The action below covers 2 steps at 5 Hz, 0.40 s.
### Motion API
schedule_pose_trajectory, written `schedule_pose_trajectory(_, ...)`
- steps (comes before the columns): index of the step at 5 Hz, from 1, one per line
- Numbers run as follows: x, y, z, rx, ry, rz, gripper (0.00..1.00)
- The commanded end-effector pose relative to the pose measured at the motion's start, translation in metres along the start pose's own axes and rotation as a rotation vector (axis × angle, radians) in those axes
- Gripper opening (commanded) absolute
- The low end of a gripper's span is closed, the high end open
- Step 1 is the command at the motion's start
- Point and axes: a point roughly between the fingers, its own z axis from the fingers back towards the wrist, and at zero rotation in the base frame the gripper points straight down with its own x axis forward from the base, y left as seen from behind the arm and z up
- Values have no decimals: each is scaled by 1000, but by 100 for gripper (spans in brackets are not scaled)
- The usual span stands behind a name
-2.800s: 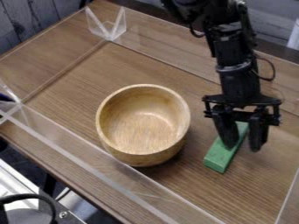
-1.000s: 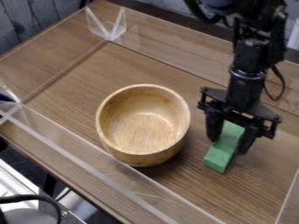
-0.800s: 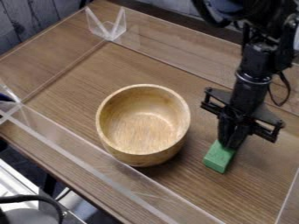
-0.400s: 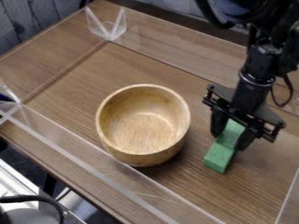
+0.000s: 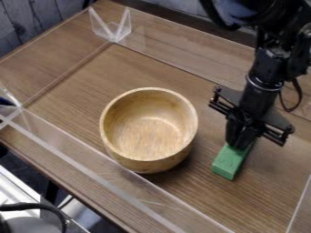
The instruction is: Put the green block in the brown bowl
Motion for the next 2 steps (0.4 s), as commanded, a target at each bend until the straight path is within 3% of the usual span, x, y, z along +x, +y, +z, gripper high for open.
schedule_pose_trajectory(1, 7, 2, 23, -27, -51, -7, 100)
schedule_pose_trajectory(2, 8, 1, 18, -15, -30, -27, 0)
